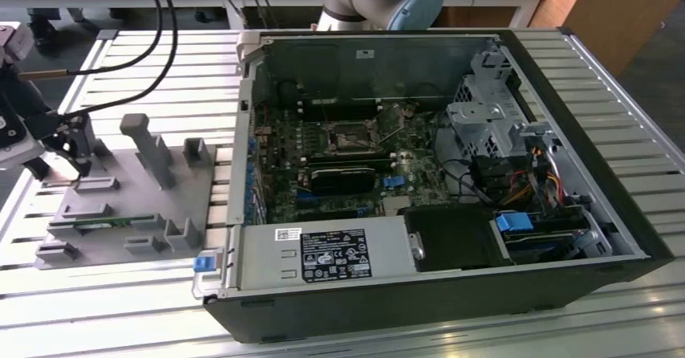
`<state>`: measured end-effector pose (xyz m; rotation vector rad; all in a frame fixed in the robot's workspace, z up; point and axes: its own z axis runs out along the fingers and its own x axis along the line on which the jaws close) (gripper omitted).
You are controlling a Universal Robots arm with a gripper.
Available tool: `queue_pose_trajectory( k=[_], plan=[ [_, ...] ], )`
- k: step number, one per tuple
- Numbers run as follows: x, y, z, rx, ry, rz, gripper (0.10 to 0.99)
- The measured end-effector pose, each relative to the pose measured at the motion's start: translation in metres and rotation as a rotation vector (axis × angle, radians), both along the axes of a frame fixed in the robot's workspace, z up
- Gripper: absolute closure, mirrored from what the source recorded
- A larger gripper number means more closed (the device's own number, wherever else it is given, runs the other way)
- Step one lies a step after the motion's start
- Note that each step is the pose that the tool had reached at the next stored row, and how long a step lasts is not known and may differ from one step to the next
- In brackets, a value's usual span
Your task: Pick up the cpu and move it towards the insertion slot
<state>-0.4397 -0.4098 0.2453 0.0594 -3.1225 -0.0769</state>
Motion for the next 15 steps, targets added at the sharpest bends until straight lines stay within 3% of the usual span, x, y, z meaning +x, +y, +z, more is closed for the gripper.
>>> queue_pose_trajectory(
  k=[15],
  plan=[
    [0.0000, 0.0002, 0.0159, 0.000, 0.0000, 0.000, 0.541]
  ],
)
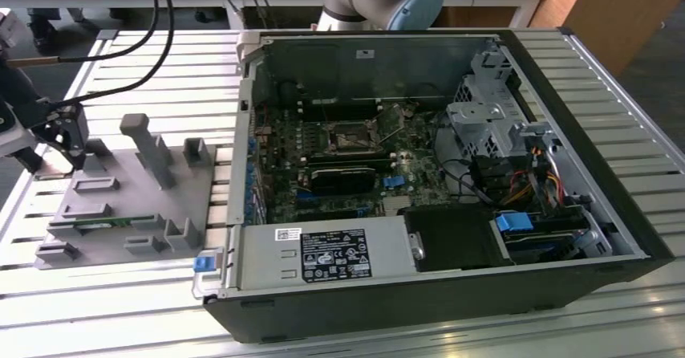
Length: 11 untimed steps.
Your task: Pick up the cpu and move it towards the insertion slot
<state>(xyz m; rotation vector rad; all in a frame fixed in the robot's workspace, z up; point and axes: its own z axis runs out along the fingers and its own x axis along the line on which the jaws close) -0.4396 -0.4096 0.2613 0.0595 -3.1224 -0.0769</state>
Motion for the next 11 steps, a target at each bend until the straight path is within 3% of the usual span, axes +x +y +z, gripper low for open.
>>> queue_pose_trajectory(
  k=[11],
  plan=[
    [0.0000, 0.0001, 0.0135, 0.000, 0.0000, 0.000, 0.541]
  ],
)
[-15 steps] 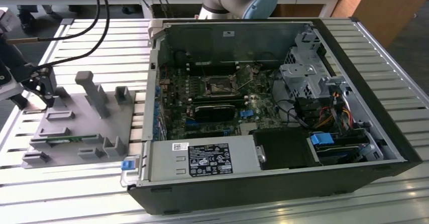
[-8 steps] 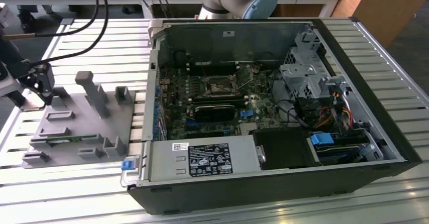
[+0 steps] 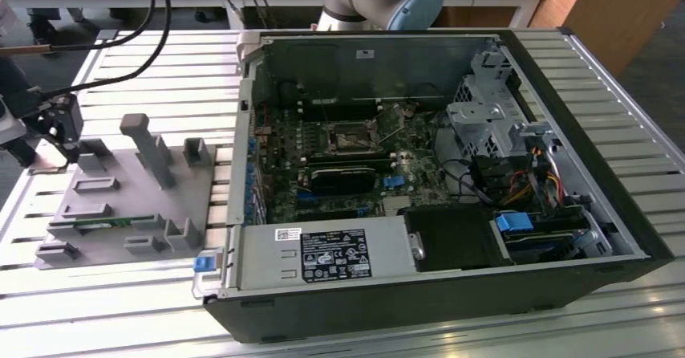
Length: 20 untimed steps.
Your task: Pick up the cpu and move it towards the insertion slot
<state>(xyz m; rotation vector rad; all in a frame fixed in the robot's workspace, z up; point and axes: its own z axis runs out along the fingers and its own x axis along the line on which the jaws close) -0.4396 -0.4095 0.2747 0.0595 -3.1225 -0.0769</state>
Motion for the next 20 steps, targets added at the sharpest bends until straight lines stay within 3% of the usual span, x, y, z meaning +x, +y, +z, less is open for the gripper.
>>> queue_pose_trajectory(
  k=[20],
  plan=[
    [0.0000, 0.0003, 0.0278, 0.000, 0.0001, 0.000, 0.541]
  ],
)
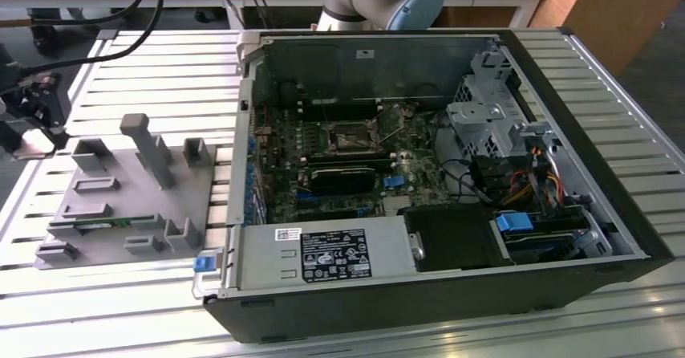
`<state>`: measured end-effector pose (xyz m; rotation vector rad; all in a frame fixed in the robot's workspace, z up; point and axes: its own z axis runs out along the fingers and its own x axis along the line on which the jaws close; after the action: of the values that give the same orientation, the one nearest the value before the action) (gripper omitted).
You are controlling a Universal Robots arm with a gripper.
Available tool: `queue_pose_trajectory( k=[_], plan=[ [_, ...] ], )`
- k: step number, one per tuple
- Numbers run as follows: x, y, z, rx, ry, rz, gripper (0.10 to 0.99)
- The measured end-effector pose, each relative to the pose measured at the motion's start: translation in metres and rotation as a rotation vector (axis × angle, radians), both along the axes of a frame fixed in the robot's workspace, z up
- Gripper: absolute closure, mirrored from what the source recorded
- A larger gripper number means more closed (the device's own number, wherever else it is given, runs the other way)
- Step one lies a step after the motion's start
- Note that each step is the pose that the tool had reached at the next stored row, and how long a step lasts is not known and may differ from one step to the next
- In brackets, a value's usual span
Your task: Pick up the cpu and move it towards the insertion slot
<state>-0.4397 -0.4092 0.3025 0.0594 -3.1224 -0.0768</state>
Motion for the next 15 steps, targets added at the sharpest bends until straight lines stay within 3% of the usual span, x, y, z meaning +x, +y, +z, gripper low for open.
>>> queue_pose_trajectory(
  k=[15],
  plan=[
    [0.0000, 0.0003, 0.0183, 0.000, -0.0001, 0.000, 0.541]
  ],
)
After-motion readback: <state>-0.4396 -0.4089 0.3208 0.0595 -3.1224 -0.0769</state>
